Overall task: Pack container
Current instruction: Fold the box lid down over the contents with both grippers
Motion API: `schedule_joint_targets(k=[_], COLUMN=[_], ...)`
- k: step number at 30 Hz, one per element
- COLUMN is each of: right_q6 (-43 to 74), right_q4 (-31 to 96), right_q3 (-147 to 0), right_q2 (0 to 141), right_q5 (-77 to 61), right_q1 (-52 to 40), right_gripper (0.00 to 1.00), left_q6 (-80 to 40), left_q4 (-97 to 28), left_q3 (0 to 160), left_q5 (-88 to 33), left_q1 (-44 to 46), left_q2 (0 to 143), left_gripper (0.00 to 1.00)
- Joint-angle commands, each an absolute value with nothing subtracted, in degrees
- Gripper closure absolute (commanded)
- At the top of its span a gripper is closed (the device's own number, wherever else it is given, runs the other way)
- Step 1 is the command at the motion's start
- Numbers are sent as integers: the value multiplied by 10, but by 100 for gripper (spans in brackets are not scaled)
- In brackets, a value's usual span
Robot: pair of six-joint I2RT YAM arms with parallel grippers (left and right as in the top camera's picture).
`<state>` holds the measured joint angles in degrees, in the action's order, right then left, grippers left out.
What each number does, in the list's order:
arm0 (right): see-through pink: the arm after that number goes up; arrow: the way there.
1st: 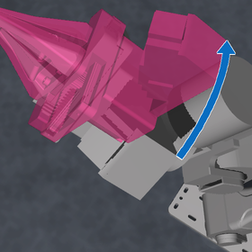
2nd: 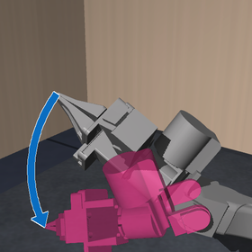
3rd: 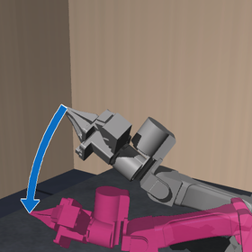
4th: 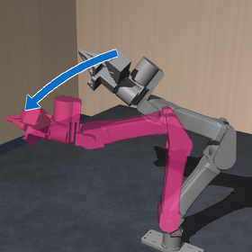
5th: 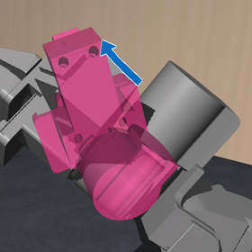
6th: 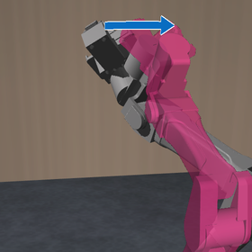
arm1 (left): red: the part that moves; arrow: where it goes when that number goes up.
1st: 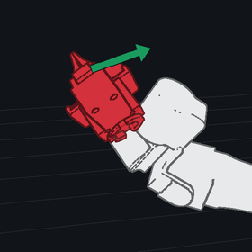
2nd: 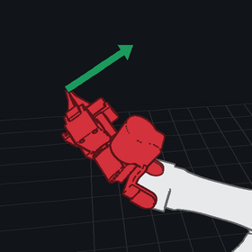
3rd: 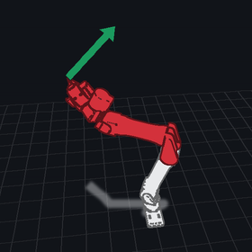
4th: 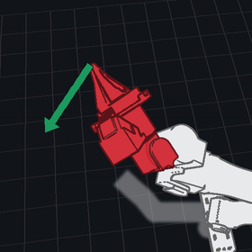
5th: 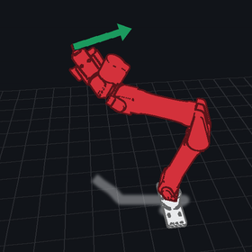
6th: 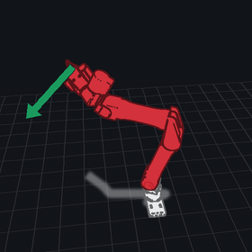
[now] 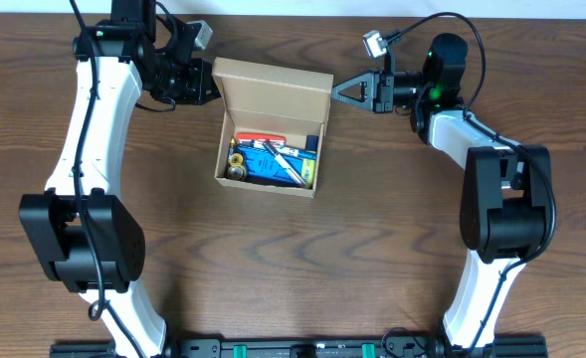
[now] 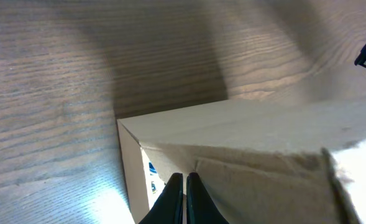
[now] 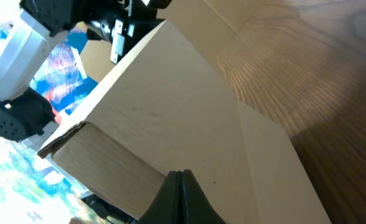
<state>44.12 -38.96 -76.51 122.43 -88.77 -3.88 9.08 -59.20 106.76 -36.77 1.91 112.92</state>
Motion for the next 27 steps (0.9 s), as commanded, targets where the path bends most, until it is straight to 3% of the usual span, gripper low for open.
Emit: schedule_joint_targets(k=[1,27], right_q6=[443,470], right_q4=[-401,-414], right_q3=[-764,-763], right_q2=[1229,1229], right_q5=[-886,-888], right_q1=[-69,-107], right_gripper=[98,99], left_q6=[103,100], left_q4=[-590,-601], left_q3=[1078,1078], left_q5=[-413,-396], left_q1=[36,18], left_q2=[1117,1100], left_gripper=[94,94])
